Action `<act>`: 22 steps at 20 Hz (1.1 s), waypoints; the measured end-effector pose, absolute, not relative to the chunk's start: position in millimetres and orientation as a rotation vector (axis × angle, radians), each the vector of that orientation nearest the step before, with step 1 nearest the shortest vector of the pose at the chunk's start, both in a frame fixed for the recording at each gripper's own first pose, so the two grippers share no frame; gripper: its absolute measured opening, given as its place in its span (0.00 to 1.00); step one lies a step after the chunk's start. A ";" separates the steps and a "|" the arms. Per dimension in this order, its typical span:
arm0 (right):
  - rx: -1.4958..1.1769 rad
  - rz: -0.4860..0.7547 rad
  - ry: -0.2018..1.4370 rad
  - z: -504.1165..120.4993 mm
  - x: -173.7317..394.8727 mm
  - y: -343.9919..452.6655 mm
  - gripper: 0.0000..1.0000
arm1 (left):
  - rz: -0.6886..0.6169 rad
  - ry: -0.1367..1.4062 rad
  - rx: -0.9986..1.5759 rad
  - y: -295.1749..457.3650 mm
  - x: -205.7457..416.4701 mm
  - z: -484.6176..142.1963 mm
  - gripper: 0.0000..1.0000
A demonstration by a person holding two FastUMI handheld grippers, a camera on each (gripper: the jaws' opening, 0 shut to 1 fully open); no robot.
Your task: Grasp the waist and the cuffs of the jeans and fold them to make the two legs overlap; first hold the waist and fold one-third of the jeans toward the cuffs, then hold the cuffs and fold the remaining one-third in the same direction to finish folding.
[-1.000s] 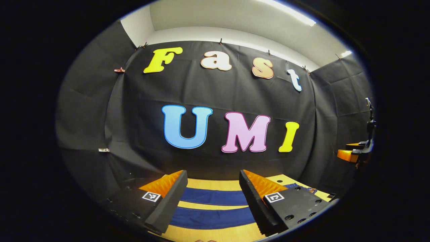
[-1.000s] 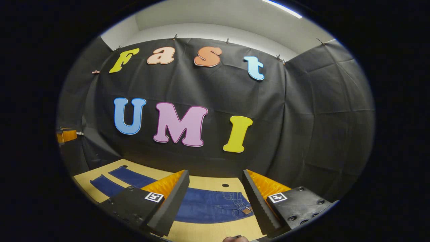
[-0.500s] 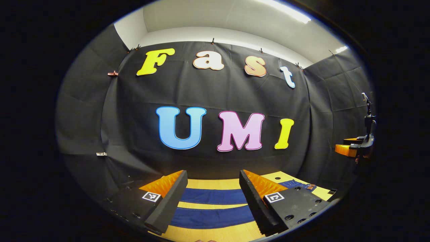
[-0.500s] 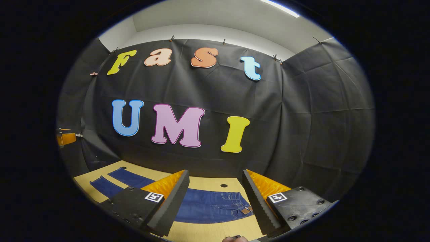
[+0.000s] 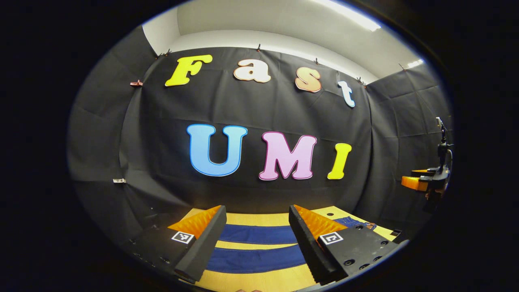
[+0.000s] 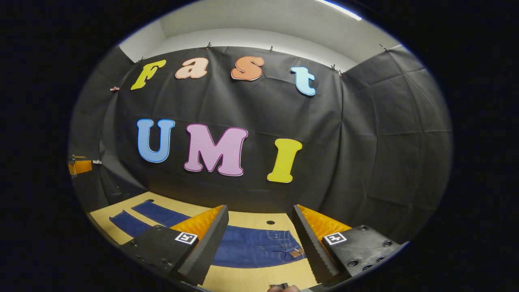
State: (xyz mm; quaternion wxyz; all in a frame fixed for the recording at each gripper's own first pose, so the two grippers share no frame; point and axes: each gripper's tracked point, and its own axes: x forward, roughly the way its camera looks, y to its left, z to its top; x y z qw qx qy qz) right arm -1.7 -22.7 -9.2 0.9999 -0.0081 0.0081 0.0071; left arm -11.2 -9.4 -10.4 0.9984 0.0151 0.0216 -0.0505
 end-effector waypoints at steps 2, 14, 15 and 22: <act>-0.054 0.059 0.078 -33.7 5.7 -25.5 0.96 | -0.144 0.093 0.077 2.2 -11.4 -30.1 0.96; -0.288 0.391 0.535 -200.8 70.9 -44.9 0.97 | -0.426 0.557 0.247 76.9 -5.6 -177.5 0.97; -0.336 0.426 0.583 -217.2 76.6 -48.6 0.97 | -0.449 0.592 0.279 81.2 -4.0 -187.6 0.97; -0.521 0.684 0.917 -349.9 105.0 -45.0 0.97 | -0.543 0.876 0.424 114.9 30.9 -263.5 0.98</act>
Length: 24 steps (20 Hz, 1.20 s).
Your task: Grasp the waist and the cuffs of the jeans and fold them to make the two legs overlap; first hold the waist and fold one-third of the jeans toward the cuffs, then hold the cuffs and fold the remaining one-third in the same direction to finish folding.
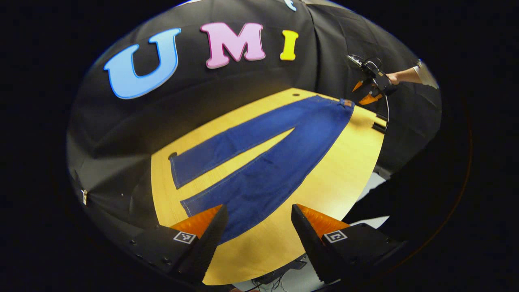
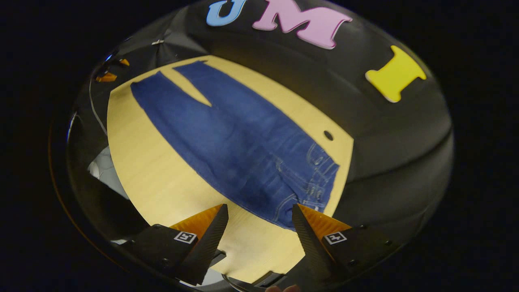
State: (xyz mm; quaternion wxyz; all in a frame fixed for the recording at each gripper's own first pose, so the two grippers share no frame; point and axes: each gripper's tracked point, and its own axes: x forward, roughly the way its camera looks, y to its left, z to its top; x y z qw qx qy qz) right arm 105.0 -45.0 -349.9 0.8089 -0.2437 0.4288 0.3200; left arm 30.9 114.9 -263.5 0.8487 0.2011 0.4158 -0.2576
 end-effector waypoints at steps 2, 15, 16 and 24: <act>-0.562 0.756 1.003 -380.8 110.0 -44.0 0.98 | -0.568 0.994 0.439 122.8 40.0 -287.3 0.99; -0.587 0.878 1.233 -451.0 124.6 -53.1 0.98 | -0.691 1.522 0.661 181.4 45.8 -408.9 0.98; -0.573 0.863 1.249 -450.6 125.2 -51.9 0.97 | -0.698 1.522 0.686 184.7 51.8 -406.5 0.95; -0.459 0.620 1.302 -455.3 156.4 -53.6 0.41 | -0.559 1.535 0.622 194.5 77.4 -412.5 0.27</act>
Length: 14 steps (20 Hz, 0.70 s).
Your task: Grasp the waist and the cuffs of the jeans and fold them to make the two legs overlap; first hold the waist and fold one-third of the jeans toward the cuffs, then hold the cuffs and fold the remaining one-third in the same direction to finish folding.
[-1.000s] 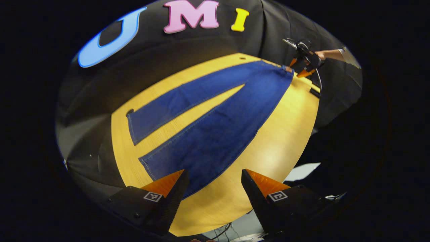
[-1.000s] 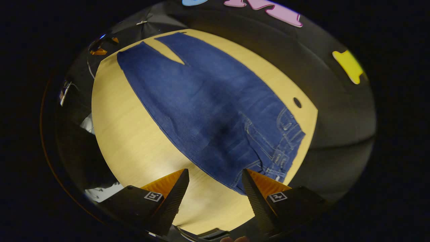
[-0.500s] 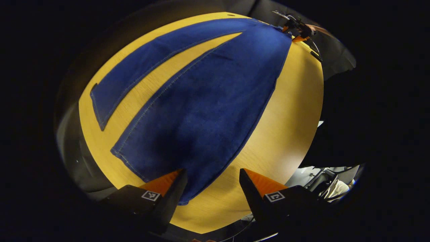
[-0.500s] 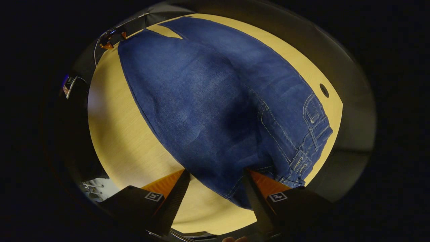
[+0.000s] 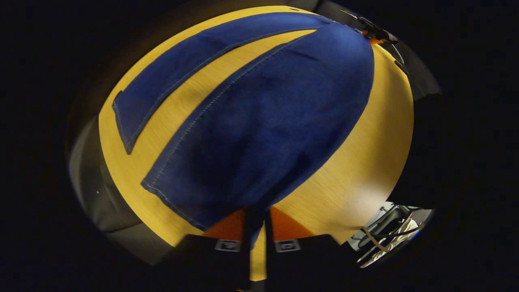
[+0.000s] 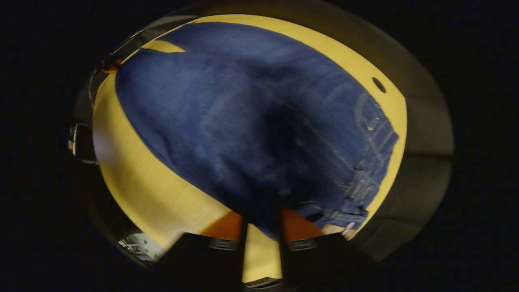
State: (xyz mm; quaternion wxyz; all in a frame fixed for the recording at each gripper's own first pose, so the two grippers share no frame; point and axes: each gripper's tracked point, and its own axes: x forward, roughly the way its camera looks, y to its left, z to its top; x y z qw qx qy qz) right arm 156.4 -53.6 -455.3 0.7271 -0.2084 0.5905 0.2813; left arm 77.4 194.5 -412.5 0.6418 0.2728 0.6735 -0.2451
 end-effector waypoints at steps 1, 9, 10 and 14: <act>-0.440 0.597 1.305 -455.2 155.2 -55.1 0.08 | -0.535 1.534 0.595 192.8 79.1 -412.0 0.06; -0.295 0.484 1.172 -408.1 160.4 -51.7 0.07 | -0.428 1.403 0.490 183.9 108.7 -383.1 0.06; -0.262 0.467 1.144 -395.5 165.8 -51.9 0.07 | -0.404 1.381 0.474 181.1 118.9 -373.4 0.06; -0.160 0.406 1.011 -341.8 210.6 -46.4 0.07 | -0.295 1.310 0.381 180.9 172.8 -337.1 0.06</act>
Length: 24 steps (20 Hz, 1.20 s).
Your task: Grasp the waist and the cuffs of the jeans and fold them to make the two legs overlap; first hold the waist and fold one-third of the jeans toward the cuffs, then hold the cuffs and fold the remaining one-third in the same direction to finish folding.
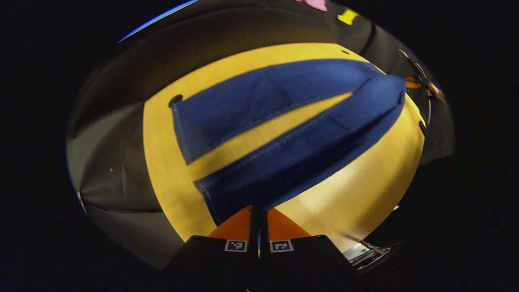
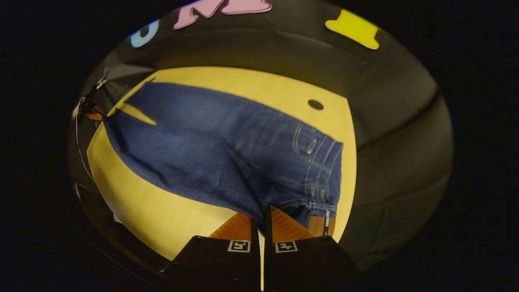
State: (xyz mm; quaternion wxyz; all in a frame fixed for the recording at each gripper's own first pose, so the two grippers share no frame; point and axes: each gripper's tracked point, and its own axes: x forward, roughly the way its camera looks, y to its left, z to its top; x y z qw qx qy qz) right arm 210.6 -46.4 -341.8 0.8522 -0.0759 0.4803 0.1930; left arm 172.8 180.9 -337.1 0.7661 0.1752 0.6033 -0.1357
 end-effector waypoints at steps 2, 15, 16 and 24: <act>-0.158 0.368 0.950 -328.2 244.9 -44.4 0.07 | -0.219 1.259 0.363 187.3 215.1 -321.4 0.06; -0.192 0.182 0.989 -424.3 422.5 -16.7 0.07 | 0.098 1.283 0.156 189.4 393.8 -404.0 0.06; -0.181 0.175 1.000 -434.2 426.2 -15.9 0.07 | 0.112 1.282 0.159 190.2 393.0 -412.3 0.06; -0.141 0.095 0.953 -431.9 443.0 -23.0 0.44 | 0.112 0.942 0.216 197.2 432.6 -363.6 0.89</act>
